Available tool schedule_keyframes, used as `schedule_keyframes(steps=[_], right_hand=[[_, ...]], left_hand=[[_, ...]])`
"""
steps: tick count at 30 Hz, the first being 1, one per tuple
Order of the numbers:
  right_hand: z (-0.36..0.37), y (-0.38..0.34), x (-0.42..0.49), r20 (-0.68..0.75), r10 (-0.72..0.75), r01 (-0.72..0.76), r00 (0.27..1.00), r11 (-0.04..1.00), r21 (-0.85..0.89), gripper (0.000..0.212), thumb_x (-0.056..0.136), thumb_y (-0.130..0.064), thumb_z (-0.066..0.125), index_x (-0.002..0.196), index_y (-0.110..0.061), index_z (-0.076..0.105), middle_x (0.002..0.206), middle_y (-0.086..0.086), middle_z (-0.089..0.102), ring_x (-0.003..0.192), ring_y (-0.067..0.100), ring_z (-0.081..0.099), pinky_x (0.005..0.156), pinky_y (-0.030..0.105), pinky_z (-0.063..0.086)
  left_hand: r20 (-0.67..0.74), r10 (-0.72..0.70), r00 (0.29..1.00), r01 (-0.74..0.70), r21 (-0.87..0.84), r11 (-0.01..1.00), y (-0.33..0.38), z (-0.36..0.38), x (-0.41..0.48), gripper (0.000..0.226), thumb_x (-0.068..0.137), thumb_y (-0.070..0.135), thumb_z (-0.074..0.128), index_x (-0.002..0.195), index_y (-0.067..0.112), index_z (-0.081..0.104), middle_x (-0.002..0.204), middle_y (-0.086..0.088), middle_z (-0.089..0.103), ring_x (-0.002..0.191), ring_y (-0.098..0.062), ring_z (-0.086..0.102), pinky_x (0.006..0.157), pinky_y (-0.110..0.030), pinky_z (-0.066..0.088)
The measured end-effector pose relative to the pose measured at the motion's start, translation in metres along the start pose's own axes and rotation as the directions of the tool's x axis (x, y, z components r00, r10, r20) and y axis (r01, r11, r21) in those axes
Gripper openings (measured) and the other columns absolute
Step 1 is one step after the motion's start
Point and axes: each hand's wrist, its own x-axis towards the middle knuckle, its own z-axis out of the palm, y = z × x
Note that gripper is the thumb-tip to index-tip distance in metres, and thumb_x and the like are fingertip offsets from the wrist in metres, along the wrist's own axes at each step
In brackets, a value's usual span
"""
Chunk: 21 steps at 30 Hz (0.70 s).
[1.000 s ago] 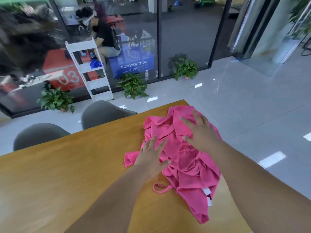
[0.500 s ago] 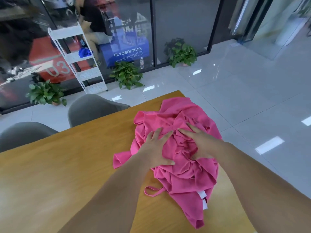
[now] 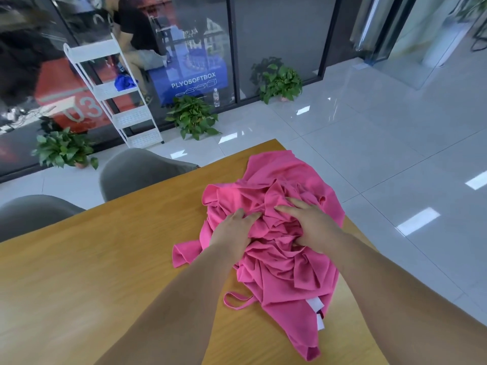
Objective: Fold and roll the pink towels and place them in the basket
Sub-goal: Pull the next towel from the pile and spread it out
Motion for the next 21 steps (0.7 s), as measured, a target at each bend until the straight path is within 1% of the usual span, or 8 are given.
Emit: schedule_keyframes(steps=[3,6,10,12,15,17,19,21], right_hand=[[-0.012,-0.005,-0.003,-0.013,-0.014,0.015,1.000,0.990,0.137,0.102,0.067,0.003,0.081,0.152,-0.046,0.051,0.164,-0.014,0.036,0.146,0.016,0.043,0.102,0.024,0.042],[-0.030,-0.013,-0.003,-0.034,-0.025,0.032,0.999,0.974,0.225,0.099,0.064,0.001,0.085,0.148,-0.043,0.056,0.157,-0.015,0.046,0.142,0.012,0.048,0.107,0.023,0.044],[-0.067,-0.039,-0.004,-0.073,-0.037,0.053,0.997,0.971,0.234,0.094,0.064,-0.006,0.087,0.146,-0.041,0.059,0.153,-0.014,0.051,0.133,0.007,0.052,0.098,0.014,0.039],[-0.085,-0.056,-0.008,-0.096,-0.040,0.064,0.995,0.963,0.263,0.090,0.067,-0.007,0.086,0.145,-0.042,0.059,0.145,-0.015,0.057,0.125,0.004,0.055,0.091,0.008,0.040],[-0.108,-0.089,-0.016,-0.157,-0.045,0.090,0.987,0.952,0.292,0.087,0.068,-0.012,0.087,0.143,-0.047,0.060,0.139,-0.015,0.059,0.123,0.004,0.057,0.094,0.011,0.042],[-0.120,-0.114,-0.021,-0.197,-0.073,0.129,0.978,0.949,0.287,0.086,0.069,-0.011,0.088,0.143,-0.044,0.061,0.135,-0.016,0.059,0.122,0.003,0.056,0.095,0.007,0.040],[-0.130,-0.142,-0.028,-0.241,-0.098,0.167,0.966,0.944,0.284,0.084,0.070,-0.007,0.087,0.143,-0.039,0.063,0.130,-0.016,0.059,0.119,0.003,0.057,0.089,-0.003,0.035],[-0.138,-0.174,-0.035,-0.287,-0.128,0.208,0.949,0.941,0.267,0.082,0.070,-0.007,0.087,0.143,-0.036,0.064,0.128,-0.017,0.060,0.117,0.004,0.058,0.085,-0.006,0.033]], left_hand=[[-0.002,0.019,1.000,-0.019,-0.068,0.997,-0.005,-0.014,-0.007,0.076,0.095,0.021,0.071,0.160,0.041,0.037,0.125,-0.003,0.049,0.116,-0.027,0.058,0.098,-0.044,0.054],[-0.066,0.037,0.997,-0.046,-0.140,0.989,-0.009,-0.032,-0.015,0.071,0.094,0.029,0.073,0.157,0.042,0.043,0.120,-0.001,0.051,0.111,-0.026,0.060,0.098,-0.043,0.054],[-0.168,0.026,0.985,-0.062,-0.214,0.975,-0.018,-0.059,-0.028,0.069,0.095,0.041,0.074,0.156,0.044,0.043,0.115,0.006,0.049,0.110,-0.019,0.058,0.095,-0.038,0.054],[-0.216,0.020,0.976,-0.076,-0.252,0.965,-0.023,-0.074,-0.038,0.068,0.094,0.047,0.074,0.156,0.042,0.044,0.119,0.007,0.050,0.113,-0.018,0.057,0.097,-0.037,0.053],[-0.316,0.021,0.948,-0.123,-0.306,0.944,-0.030,-0.097,-0.056,0.070,0.090,0.058,0.074,0.153,0.042,0.048,0.123,0.005,0.054,0.114,-0.019,0.057,0.100,-0.038,0.051],[-0.386,0.022,0.922,-0.157,-0.320,0.934,-0.037,-0.113,-0.072,0.068,0.089,0.060,0.075,0.150,0.041,0.052,0.121,0.005,0.056,0.113,-0.019,0.059,0.099,-0.035,0.050],[-0.444,0.010,0.896,-0.171,-0.323,0.931,-0.046,-0.130,-0.092,0.064,0.090,0.058,0.075,0.147,0.041,0.054,0.120,0.006,0.057,0.111,-0.019,0.061,0.097,-0.034,0.050],[-0.491,-0.006,0.871,-0.174,-0.319,0.932,-0.057,-0.147,-0.114,0.061,0.090,0.055,0.076,0.146,0.042,0.055,0.119,0.007,0.057,0.111,-0.020,0.061,0.098,-0.036,0.051]])
